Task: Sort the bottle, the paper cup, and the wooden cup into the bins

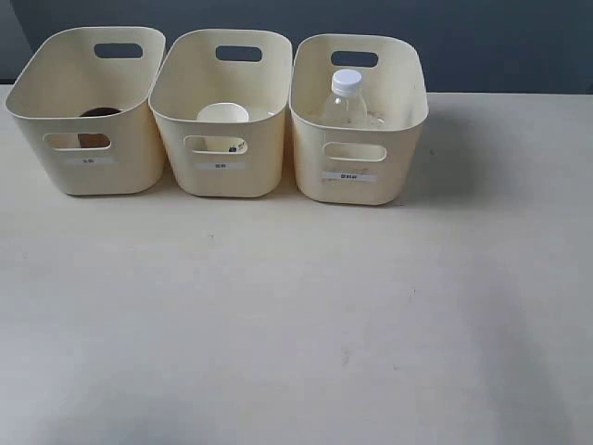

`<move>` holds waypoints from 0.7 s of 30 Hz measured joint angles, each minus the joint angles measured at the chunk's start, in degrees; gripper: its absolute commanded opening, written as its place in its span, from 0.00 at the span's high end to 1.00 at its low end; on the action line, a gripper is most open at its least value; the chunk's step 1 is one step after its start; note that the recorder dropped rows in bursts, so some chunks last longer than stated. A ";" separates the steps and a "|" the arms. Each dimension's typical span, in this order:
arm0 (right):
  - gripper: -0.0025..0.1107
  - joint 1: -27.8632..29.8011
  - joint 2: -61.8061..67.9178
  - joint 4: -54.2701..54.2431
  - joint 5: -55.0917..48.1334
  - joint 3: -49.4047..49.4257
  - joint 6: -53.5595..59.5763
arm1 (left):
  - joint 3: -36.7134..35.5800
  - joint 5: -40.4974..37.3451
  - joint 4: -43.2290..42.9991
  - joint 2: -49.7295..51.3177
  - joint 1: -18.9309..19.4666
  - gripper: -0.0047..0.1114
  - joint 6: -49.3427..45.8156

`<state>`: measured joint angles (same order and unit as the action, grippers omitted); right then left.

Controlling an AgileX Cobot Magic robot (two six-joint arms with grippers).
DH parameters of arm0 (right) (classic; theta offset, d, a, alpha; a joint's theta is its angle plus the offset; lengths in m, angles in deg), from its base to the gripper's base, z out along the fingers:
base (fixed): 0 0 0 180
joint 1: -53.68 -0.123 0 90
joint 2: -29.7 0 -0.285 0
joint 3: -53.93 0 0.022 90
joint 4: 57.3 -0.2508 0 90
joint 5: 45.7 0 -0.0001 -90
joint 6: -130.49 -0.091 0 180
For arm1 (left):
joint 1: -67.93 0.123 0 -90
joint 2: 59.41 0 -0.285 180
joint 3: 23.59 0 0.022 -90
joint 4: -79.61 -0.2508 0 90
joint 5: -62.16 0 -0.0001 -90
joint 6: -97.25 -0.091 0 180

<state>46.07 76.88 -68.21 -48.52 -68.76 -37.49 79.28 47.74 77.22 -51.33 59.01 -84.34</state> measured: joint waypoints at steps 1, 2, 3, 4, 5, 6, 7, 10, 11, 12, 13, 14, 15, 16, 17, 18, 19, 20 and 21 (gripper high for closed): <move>0.98 1.18 -2.81 -0.13 0.59 1.86 0.00 | 0.00 0.00 0.00 0.00 0.00 0.96 0.00; 0.98 2.19 -5.68 -0.13 0.98 3.51 0.00 | 0.00 0.00 0.00 0.00 0.00 0.96 0.00; 0.98 2.89 -7.93 -0.13 1.36 4.68 0.00 | 0.00 0.00 0.00 0.00 0.00 0.96 0.00; 0.98 3.69 -10.69 -0.13 1.37 6.01 0.00 | 0.00 0.00 0.00 0.00 0.00 0.96 0.00; 0.98 4.49 -13.49 -0.13 1.24 7.27 0.00 | 0.00 0.00 0.00 0.00 0.00 0.96 0.00; 0.98 5.17 -16.30 -0.13 0.93 8.18 0.00 | 0.00 0.00 0.00 0.00 0.00 0.96 0.00; 0.98 6.14 -19.11 -0.13 0.33 9.22 0.00 | 0.00 0.00 0.00 0.00 0.00 0.96 0.00; 0.98 8.94 -26.20 -0.13 -2.06 11.66 0.00 | 0.00 0.00 0.00 0.00 0.00 0.96 0.00; 0.98 9.49 -28.23 -0.13 -2.89 12.23 0.00 | 0.00 0.00 0.00 0.00 0.00 0.96 0.00; 0.98 9.71 -29.62 0.01 -3.66 12.47 0.00 | 0.00 0.00 0.00 0.00 0.00 0.96 0.00; 0.98 9.83 -31.11 0.01 -4.75 12.58 0.00 | 0.00 0.00 0.00 0.00 0.00 0.96 0.00; 0.98 9.93 -32.37 0.01 -5.63 12.69 0.00 | 0.00 0.00 0.00 0.00 0.00 0.96 0.00; 0.98 9.92 -33.38 0.01 -6.24 12.69 0.00 | 0.00 0.00 0.00 0.00 0.00 0.96 0.00; 0.98 9.92 -34.17 0.01 -6.75 12.69 0.00 | 0.00 0.00 0.00 0.00 0.00 0.96 0.00; 0.98 9.92 -34.81 0.01 -7.29 12.69 0.00 | 0.00 0.00 0.00 0.00 0.00 0.96 0.00; 0.98 9.92 -35.22 0.01 -7.73 12.69 0.00 | 0.00 0.00 0.00 0.00 0.00 0.96 0.00; 0.98 9.92 -35.70 0.01 -8.42 12.69 0.00 | 0.00 0.00 0.00 0.00 0.00 0.96 0.00; 0.98 9.92 -35.98 0.01 -8.75 12.69 0.00 | 0.00 0.00 0.00 0.00 0.00 0.96 0.00; 0.98 9.92 -36.24 0.01 -9.03 12.69 0.00 | 0.00 0.00 0.00 0.00 0.00 0.96 0.00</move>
<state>55.99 40.64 -68.20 -57.56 -56.07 -37.49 79.28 47.74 77.22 -51.33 59.01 -84.34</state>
